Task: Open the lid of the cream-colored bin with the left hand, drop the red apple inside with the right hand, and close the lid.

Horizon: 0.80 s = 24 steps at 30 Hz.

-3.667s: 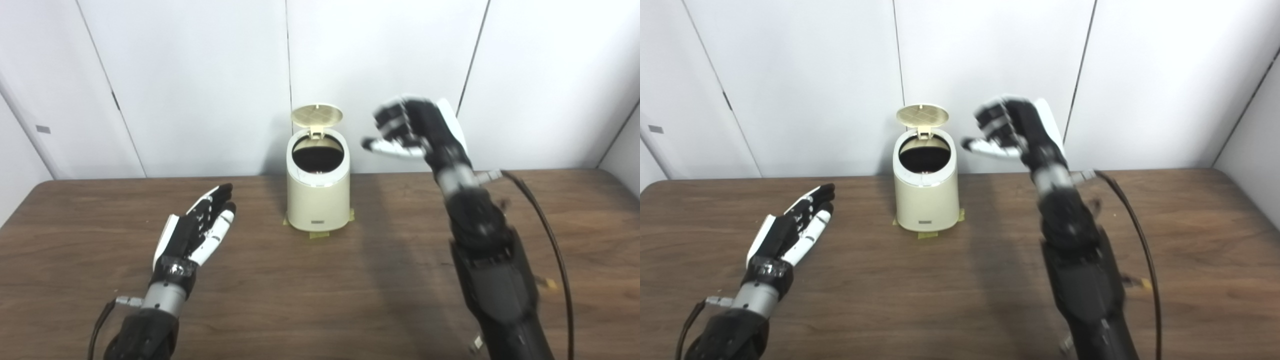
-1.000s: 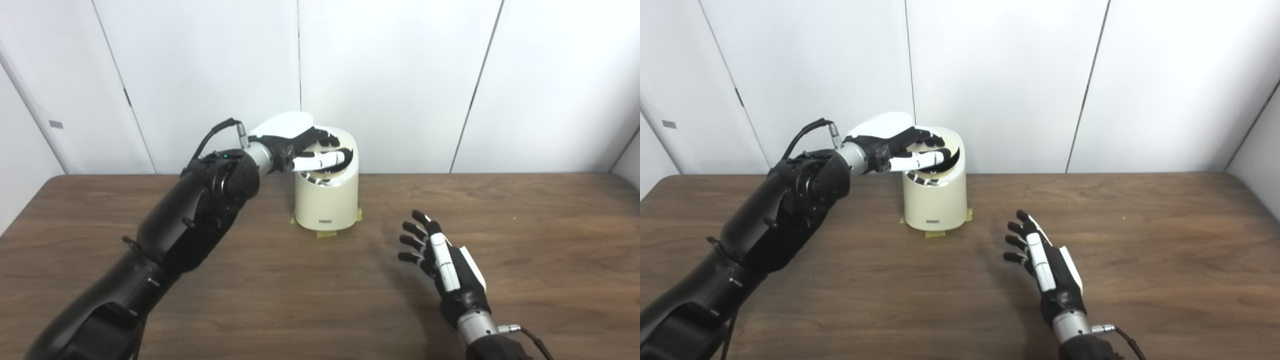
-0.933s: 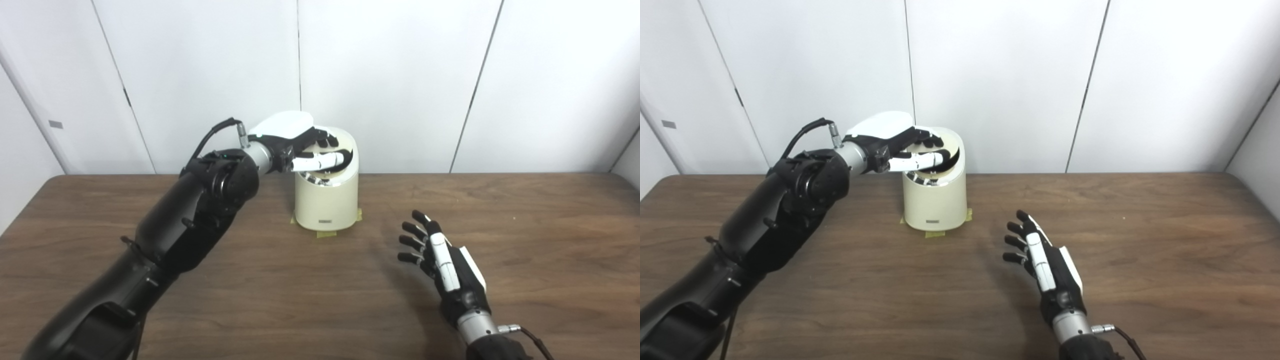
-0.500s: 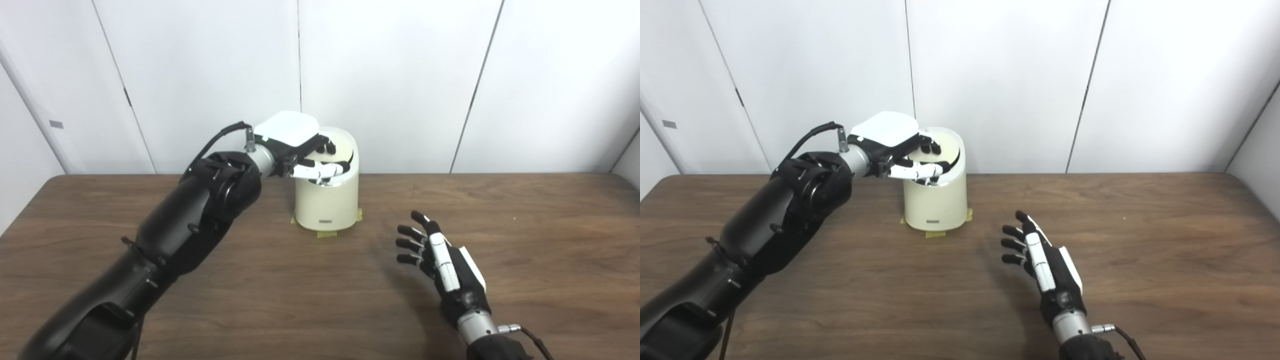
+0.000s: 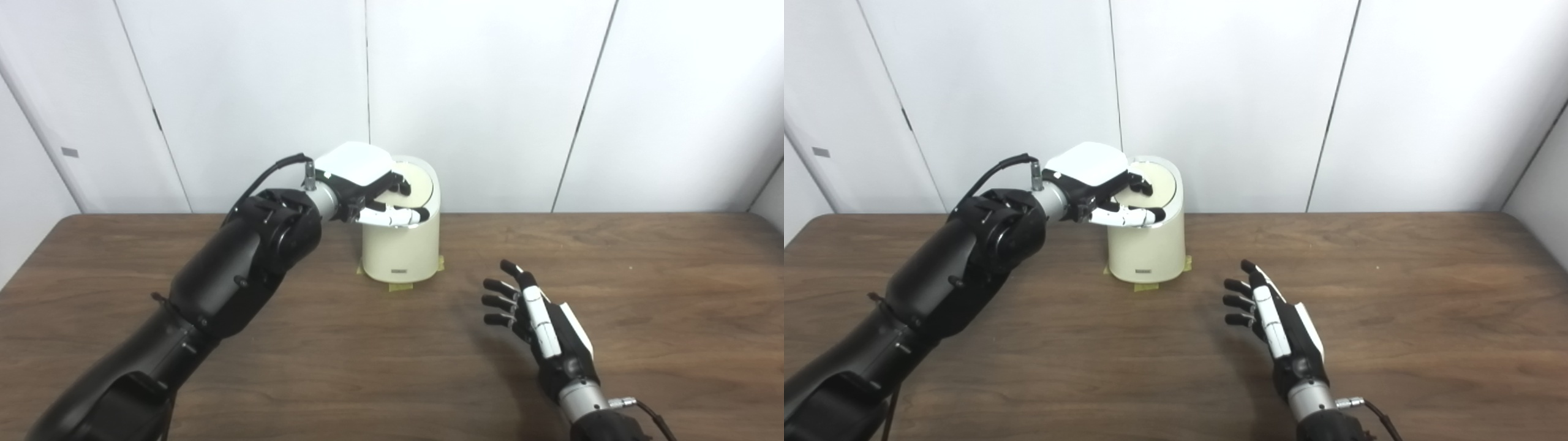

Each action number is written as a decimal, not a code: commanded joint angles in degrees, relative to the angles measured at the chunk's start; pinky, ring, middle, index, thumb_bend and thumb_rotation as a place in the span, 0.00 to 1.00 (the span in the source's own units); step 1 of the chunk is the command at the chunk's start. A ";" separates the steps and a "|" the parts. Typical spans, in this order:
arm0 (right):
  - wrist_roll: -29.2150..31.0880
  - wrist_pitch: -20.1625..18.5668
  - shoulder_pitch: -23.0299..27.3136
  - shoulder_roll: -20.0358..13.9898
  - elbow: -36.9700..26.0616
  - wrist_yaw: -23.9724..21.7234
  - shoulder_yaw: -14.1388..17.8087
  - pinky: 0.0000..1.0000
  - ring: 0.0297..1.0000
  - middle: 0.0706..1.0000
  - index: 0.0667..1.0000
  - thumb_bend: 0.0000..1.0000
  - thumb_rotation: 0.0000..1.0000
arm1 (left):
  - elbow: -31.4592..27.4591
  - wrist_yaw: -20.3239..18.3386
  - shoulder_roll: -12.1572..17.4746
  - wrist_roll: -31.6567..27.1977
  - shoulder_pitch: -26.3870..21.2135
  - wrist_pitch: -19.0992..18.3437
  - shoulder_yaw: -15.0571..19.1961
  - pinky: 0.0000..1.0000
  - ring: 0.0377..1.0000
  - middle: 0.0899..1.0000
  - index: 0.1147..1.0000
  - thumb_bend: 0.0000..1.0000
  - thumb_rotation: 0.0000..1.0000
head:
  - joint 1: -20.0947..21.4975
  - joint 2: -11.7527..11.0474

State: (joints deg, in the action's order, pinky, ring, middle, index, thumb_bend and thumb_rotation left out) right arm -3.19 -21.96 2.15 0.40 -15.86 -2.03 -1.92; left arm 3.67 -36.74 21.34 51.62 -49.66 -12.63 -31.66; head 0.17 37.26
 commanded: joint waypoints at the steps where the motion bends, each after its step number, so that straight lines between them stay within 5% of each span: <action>1: 0.13 1.04 1.95 -0.23 -2.59 -0.09 -0.18 0.68 0.77 0.80 0.91 0.51 1.00 | -0.22 -1.12 -0.02 1.14 -0.88 0.25 -0.36 0.77 0.83 0.81 0.80 0.63 1.00 | 0.09 0.16; 15: 0.88 0.06 2.19 0.01 -3.51 0.09 0.34 0.67 0.77 0.79 0.90 0.53 1.00 | 1.41 -1.84 -0.83 4.69 -0.13 4.32 -2.67 0.72 0.80 0.79 0.78 0.59 1.00 | 0.36 1.03; 24: 0.43 -0.25 2.17 -0.45 -3.72 -0.02 -0.07 0.67 0.77 0.80 0.90 0.52 1.00 | -0.02 -2.48 -0.71 4.35 0.50 4.04 -0.79 0.73 0.80 0.79 0.78 0.60 1.00 | 0.74 1.09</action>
State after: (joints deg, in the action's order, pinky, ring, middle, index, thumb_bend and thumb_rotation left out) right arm -2.94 -23.04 2.29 0.00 -17.47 -2.03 -1.92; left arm 3.56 -37.03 20.45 56.68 -49.00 -8.68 -32.49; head 0.88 38.32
